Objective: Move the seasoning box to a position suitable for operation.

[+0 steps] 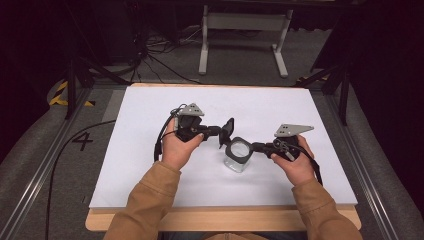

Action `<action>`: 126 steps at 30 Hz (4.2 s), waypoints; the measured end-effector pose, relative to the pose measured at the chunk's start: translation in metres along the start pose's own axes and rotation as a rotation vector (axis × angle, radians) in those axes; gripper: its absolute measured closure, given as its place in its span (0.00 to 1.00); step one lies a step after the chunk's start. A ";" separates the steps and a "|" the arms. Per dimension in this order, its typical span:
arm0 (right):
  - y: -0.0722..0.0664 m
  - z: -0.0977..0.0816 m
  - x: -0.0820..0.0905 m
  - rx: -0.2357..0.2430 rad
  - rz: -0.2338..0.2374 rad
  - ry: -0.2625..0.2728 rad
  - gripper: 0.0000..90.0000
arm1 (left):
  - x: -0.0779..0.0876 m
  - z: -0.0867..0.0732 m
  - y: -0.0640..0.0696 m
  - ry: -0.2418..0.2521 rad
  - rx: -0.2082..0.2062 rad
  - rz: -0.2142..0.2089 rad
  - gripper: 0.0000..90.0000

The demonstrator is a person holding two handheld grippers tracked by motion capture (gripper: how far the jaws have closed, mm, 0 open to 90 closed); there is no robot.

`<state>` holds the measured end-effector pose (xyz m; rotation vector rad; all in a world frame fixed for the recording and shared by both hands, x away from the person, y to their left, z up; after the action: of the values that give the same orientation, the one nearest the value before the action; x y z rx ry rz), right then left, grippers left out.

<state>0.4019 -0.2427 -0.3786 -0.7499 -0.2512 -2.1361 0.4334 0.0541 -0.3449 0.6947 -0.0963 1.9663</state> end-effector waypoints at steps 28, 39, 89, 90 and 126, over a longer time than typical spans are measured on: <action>-0.005 -0.004 -0.005 0.023 -0.037 0.023 1.00 | -0.022 0.001 0.023 -0.053 -0.059 -0.070 0.96; 0.001 -0.007 0.016 -0.012 -0.140 0.114 1.00 | -0.042 -0.003 0.034 -0.135 -0.099 -0.104 0.96; 0.033 -0.031 -0.036 -0.053 0.066 -0.046 1.00 | 0.010 -0.017 -0.028 -0.179 0.021 0.039 0.97; 0.032 -0.031 -0.036 -0.048 0.068 -0.050 1.00 | 0.010 -0.017 -0.028 -0.178 0.020 0.040 0.97; -0.023 -0.043 -0.026 0.019 0.129 -0.170 1.00 | 0.013 -0.015 -0.027 -0.164 0.021 0.030 0.97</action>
<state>0.3787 -0.2290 -0.4267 -0.9133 -0.3042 -1.9483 0.4459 0.0829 -0.3572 0.8724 -0.1868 1.9393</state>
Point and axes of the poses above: each handheld gripper's, and its own axes: x roughly backward along the jaws, z roughly out of its top, y roughly to its right, the point moved 1 cm from there along -x, roughly forward along the jaws, and after that the axes turned 2 degrees about -y, right-handed, at the moved point
